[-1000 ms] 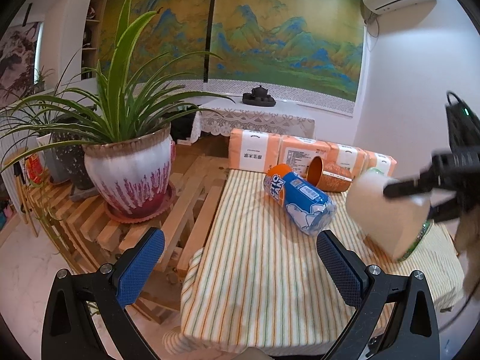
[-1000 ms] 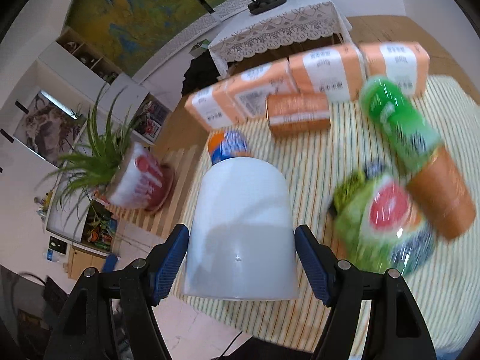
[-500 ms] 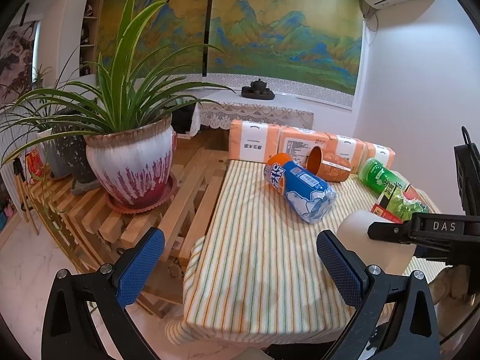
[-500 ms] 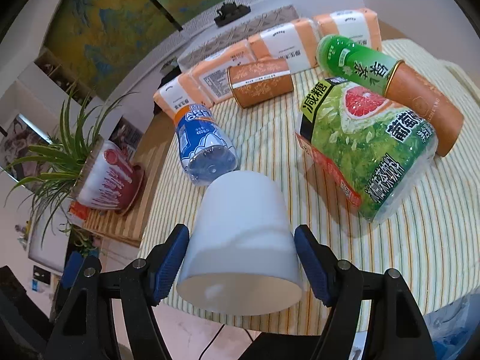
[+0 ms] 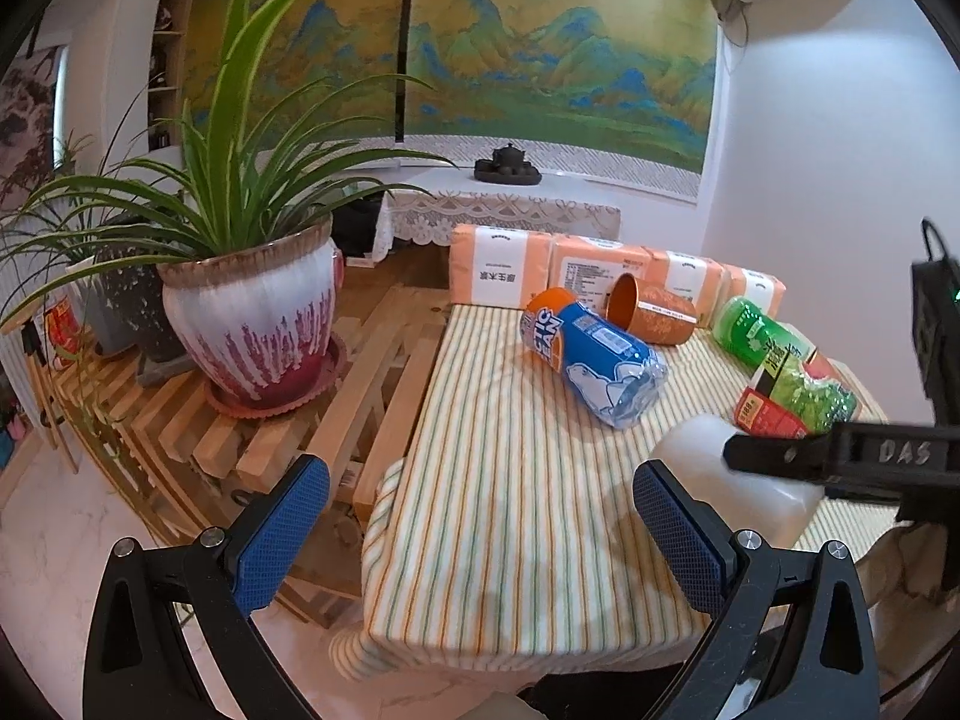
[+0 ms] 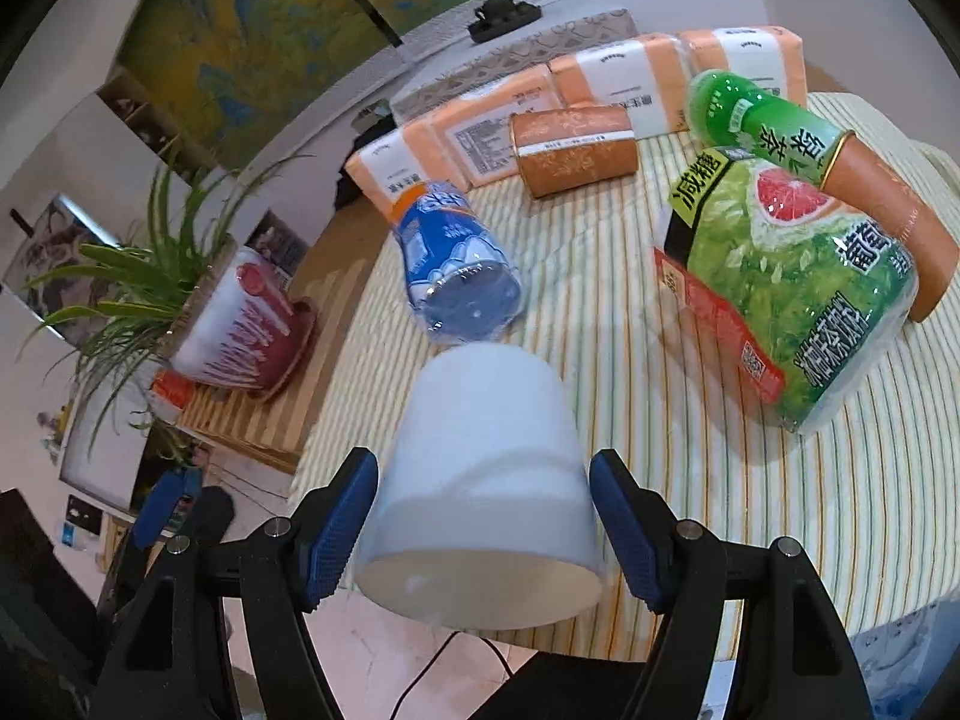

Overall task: Flip cup upside down
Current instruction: 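Lift the white cup with the right gripper and rotate it rim-down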

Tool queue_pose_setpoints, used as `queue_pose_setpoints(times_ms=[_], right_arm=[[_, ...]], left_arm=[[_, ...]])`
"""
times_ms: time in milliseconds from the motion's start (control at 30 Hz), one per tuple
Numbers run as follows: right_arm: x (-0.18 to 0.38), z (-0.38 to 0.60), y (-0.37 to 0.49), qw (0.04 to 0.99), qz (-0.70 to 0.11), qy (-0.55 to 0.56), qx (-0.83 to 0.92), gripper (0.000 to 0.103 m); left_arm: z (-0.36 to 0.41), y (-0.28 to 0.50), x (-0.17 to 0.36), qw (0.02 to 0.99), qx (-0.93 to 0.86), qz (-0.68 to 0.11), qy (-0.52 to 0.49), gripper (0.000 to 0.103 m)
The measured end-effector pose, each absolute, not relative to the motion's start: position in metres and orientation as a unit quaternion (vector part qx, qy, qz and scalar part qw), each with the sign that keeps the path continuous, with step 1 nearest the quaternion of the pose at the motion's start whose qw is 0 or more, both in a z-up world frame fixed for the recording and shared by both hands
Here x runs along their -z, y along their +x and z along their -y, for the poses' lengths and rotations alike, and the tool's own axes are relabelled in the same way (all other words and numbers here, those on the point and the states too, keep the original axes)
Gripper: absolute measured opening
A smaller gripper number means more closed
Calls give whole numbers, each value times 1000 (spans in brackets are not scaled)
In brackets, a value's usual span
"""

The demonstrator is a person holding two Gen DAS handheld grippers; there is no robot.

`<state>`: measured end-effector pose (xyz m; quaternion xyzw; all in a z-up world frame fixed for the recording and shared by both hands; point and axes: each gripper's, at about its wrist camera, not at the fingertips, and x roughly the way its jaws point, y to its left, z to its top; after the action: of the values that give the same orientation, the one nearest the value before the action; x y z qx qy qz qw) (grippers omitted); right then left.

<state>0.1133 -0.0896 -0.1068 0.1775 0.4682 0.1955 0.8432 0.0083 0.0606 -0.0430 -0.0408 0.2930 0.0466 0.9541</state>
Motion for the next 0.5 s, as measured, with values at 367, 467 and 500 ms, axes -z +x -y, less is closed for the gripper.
queue_pose_setpoints(times_ms=[367, 467, 500], right_arm=[[94, 120, 95, 856, -439, 178, -209, 73], [96, 136, 83, 861, -432, 175, -204, 73], [97, 141, 80, 862, -430, 176, -202, 73]], left_arm=[[-40, 28, 43, 934, 8, -355, -39, 103], [-30, 37, 40, 923, 31, -382, -45, 103], [-28, 43, 39, 913, 43, -401, -57, 103]])
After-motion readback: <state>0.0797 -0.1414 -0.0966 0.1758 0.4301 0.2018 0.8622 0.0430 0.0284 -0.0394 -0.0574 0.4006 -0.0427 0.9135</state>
